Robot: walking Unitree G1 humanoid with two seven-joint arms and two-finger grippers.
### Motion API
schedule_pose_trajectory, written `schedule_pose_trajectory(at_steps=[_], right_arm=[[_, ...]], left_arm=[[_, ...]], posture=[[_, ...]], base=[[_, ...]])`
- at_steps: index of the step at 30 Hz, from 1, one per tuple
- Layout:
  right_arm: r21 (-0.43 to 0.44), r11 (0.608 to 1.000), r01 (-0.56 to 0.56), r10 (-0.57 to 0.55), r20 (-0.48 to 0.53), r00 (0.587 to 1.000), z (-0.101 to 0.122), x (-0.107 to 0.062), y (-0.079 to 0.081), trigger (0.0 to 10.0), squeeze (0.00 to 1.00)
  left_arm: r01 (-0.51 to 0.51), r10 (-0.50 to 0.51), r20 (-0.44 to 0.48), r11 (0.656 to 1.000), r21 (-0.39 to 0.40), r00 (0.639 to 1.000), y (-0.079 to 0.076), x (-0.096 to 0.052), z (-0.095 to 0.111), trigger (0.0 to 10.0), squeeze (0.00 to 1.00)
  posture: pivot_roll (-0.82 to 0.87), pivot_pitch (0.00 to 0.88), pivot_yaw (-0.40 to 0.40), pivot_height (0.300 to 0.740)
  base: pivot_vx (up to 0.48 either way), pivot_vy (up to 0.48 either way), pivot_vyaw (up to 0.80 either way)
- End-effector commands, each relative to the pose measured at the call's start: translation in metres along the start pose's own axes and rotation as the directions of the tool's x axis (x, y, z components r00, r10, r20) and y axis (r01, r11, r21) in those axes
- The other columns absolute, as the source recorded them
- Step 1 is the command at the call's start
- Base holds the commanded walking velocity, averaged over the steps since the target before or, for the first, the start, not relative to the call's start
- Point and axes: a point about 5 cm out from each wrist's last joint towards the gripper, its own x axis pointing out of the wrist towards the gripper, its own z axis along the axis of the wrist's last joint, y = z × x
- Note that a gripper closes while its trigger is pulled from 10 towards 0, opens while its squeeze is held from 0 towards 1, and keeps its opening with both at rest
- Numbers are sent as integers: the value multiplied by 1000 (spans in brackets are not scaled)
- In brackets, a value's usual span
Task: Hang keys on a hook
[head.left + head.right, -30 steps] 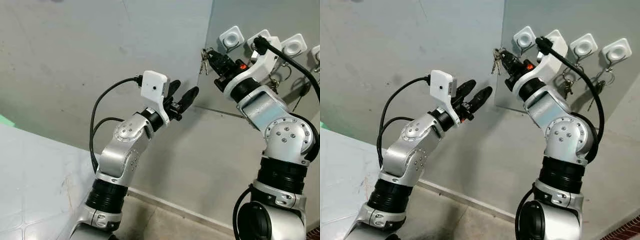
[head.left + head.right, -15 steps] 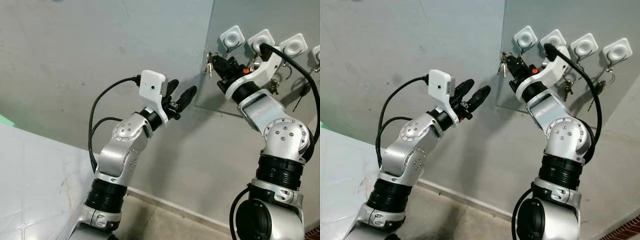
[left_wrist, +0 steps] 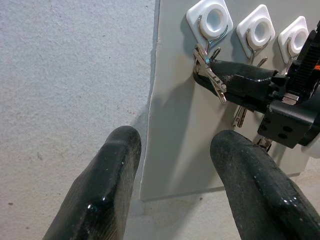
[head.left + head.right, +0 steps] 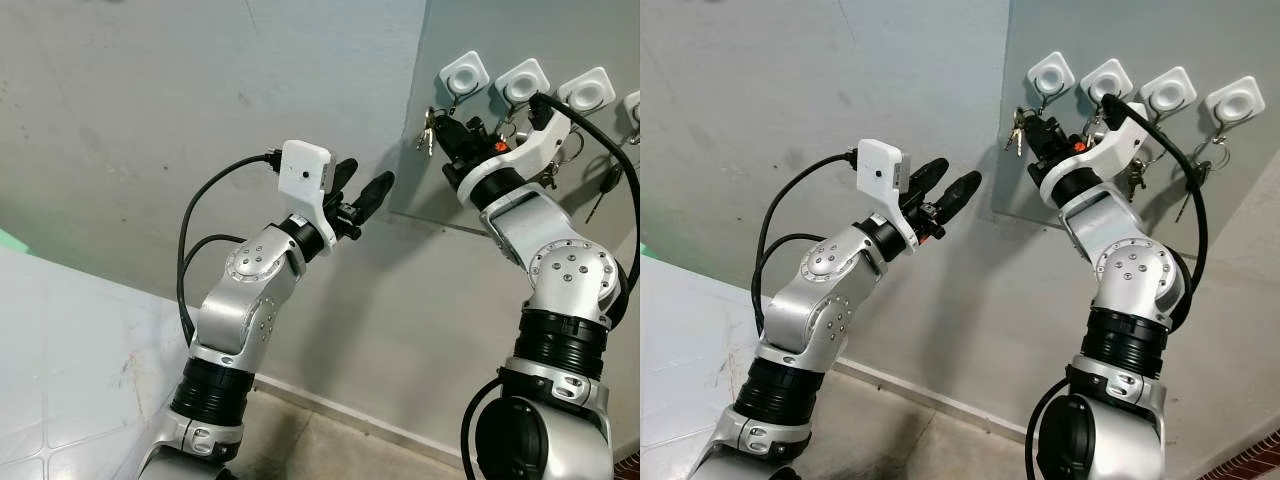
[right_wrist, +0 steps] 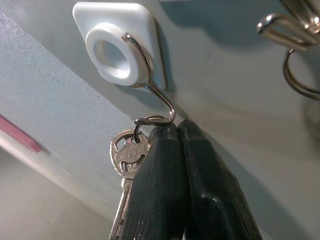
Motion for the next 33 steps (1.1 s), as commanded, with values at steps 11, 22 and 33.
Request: schedule_pose_trajectory(at_steps=[11, 22, 33], right_arm=[[22, 995, -94, 93, 49, 994, 11, 4, 15, 10000, 0], [100, 977, -187, 177, 94, 980, 10, -2, 21, 10000, 0], [135, 969, -208, 193, 116, 974, 6, -8, 20, 10000, 0]], left_arm=[[3, -3, 26, 1000, 2, 1000, -1, 1, 6, 10000, 0], [1, -1, 27, 1000, 3, 1000, -1, 1, 7, 10000, 0], [3, -3, 26, 1000, 2, 1000, -2, 0, 6, 10000, 0]], posture=[[-72, 34, 3, 740], [-68, 34, 2, 740], [-68, 29, 4, 740]], base=[[0, 0, 0], [0, 0, 0], [0, 0, 0]])
